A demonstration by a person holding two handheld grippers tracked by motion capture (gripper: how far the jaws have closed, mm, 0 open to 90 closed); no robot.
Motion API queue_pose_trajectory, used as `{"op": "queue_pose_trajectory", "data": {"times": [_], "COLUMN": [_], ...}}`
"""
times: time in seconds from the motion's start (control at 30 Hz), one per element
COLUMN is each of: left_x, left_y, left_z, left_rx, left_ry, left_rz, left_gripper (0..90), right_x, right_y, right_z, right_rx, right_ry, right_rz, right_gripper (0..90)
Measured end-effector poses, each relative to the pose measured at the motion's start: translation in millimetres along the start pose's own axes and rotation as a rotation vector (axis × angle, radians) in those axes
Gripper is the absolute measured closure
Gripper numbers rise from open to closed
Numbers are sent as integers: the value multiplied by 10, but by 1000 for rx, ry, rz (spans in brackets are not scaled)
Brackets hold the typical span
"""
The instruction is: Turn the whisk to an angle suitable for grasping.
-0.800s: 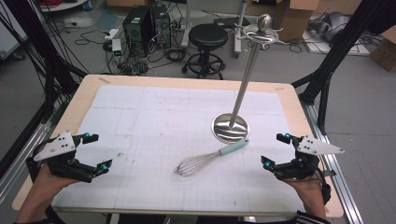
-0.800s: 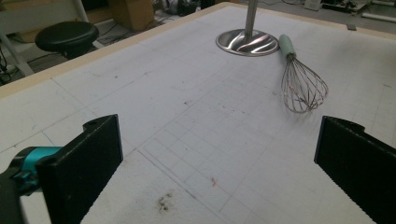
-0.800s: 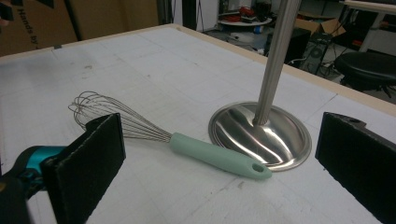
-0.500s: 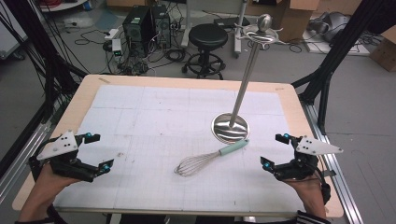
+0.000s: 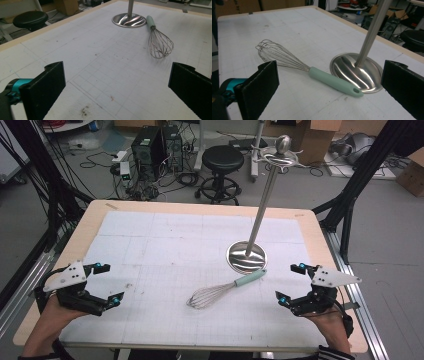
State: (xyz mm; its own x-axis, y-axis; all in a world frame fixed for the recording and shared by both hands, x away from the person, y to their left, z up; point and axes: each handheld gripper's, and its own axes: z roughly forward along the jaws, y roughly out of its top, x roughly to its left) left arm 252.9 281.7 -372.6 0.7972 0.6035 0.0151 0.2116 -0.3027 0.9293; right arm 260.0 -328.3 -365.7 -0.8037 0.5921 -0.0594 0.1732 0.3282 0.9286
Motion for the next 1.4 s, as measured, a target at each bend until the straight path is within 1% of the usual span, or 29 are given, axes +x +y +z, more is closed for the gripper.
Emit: {"op": "queue_pose_trajectory", "data": {"times": [0.13, 0.23, 0.33, 0.43, 0.6, 0.67, 0.73, 0.77, 0.8, 0.87, 1.03, 1.1, 1.13, 1.17, 1.2, 1.23, 1.27, 1.4], "left_x": [13, 29, 45, 50, 49, 49, 50, 51, 51, 52, 57, 57, 57, 56, 56, 56, 58, 59], "left_y": [-5, -8, -10, -13, -16, -20, -25, -26, -28, -28, -35, -37, -39, -39, -40, -40, -40, -36], "left_z": [-3, -12, -27, -42, -61, -64, -66, -69, -71, -76, -81, -81, -80, -78, -76, -76, -70, -61], "left_rx": [-3, -4, -8, -8, -10, -8, -5, -4, -4, -6, -6, -6, -5, -3, -1, -1, 0, -2], "left_ry": [-2, 0, 6, 12, 15, 16, 16, 16, 17, 17, 18, 16, 15, 13, 13, 13, 15, 12], "left_rz": [-2, -4, -9, -11, -12, -14, -16, -16, -17, -17, -19, -18, -18, -19, -19, -19, -18, -19], "left_gripper": [17, 17, 17, 17, 17, 17, 17, 17, 17, 17, 17, 17, 17, 17, 17, 17, 17, 17], "right_x": [15, -10, -33, -49, -60, -68, -72, -86, -90, -102, -110, -112, -110, -116, -114, -114, -127, -129], "right_y": [81, 145, 225, 293, 353, 373, 393, 400, 406, 418, 450, 463, 466, 470, 471, 471, 473, 474], "right_z": [72, 126, 174, 216, 296, 339, 383, 412, 436, 490, 615, 665, 690, 719, 746, 746, 804, 909], "right_rx": [45, 76, 106, 133, 183, 206, 237, 244, 263, 290, 331, 347, 357, 363, 376, 376, 405, 443], "right_ry": [27, 42, 61, 87, 139, 160, 183, 181, 185, 194, 223, 221, 232, 244, 245, 245, 248, 266], "right_rz": [-38, -55, -85, -114, -146, -172, -176, -183, -179, -191, -206, -212, -209, -219, -221, -221, -235, -246], "right_gripper": [5, 5, 6, 5, 6, 6, 6, 5, 6, 6, 5, 6, 5, 6, 6, 6, 6, 6]}}
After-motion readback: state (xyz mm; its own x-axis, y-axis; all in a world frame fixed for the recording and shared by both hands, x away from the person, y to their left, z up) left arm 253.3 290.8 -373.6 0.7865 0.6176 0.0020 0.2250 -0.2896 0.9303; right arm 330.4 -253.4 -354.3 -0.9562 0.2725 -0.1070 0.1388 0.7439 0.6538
